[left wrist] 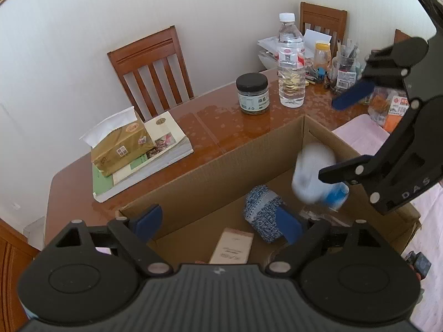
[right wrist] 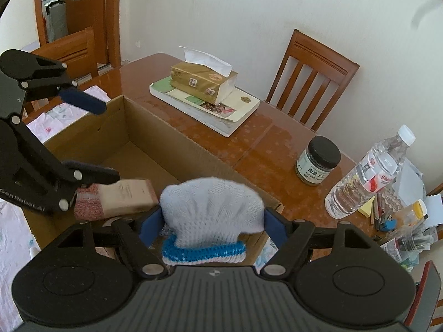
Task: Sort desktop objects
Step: 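Open both tools to drop the KASI box and glove into the box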
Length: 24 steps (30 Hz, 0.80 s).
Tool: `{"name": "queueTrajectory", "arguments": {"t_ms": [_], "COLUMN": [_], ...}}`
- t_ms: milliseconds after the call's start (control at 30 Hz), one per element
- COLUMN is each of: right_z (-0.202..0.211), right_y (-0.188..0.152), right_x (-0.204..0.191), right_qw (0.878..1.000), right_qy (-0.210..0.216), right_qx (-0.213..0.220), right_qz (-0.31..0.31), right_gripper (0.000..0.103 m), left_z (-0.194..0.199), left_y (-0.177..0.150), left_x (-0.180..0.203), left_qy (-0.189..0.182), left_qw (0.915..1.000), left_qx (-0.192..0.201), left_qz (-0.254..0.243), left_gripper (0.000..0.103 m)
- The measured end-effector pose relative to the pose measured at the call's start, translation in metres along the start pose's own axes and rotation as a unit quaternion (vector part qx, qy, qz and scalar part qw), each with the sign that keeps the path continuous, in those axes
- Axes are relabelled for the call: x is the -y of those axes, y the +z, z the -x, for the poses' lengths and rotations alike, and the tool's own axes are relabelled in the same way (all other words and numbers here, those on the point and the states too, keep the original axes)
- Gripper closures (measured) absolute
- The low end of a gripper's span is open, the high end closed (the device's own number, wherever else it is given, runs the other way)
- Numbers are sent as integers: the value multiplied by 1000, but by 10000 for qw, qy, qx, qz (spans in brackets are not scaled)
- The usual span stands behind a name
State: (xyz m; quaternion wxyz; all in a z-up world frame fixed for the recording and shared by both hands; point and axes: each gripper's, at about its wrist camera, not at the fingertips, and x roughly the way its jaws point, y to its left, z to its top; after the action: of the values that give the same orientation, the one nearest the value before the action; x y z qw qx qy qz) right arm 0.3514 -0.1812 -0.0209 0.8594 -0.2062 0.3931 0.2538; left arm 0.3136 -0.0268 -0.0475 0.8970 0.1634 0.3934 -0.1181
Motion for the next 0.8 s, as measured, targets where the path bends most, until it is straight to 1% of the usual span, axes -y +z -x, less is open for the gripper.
{"name": "queueTrajectory", "arguments": {"t_ms": [33, 100, 167, 200, 233, 400, 567, 700, 800], "right_z": [0, 1, 4, 4, 5, 9, 15, 25, 32], "right_y": [0, 0, 0, 0, 0, -2, -9, -16, -22], "right_x": [0, 0, 2, 2, 2, 2, 0, -10, -16], "right_qw": [10000, 9999, 9999, 9998, 9998, 9999, 9998, 9995, 9990], "right_qy": [-32, -71, -54, -71, -72, -44, 107, 148, 127], "right_qx": [7, 70, 113, 135, 148, 123, 120, 211, 169], "right_qz": [-4, -22, -90, -111, -124, -102, -117, 191, 389], "right_gripper": [14, 9, 2, 0, 0, 0, 0, 0, 0], "left_z": [0, 0, 1, 1, 2, 11, 20, 31, 39], "left_y": [0, -1, -2, -2, -3, -6, -10, -14, -17], "left_x": [0, 0, 1, 2, 3, 5, 7, 9, 12], "left_qy": [-3, 6, 33, 44, 42, 30, 80, 11, -61], "left_qw": [10000, 10000, 9999, 9999, 9999, 9997, 9997, 9997, 9997], "left_qx": [-10, -54, -71, -74, -83, -56, 4, 28, 28], "left_qz": [-12, -34, -83, -117, -142, -218, -229, -224, -232], "left_gripper": [14, 14, 14, 13, 11, 10, 10, 10, 10]}}
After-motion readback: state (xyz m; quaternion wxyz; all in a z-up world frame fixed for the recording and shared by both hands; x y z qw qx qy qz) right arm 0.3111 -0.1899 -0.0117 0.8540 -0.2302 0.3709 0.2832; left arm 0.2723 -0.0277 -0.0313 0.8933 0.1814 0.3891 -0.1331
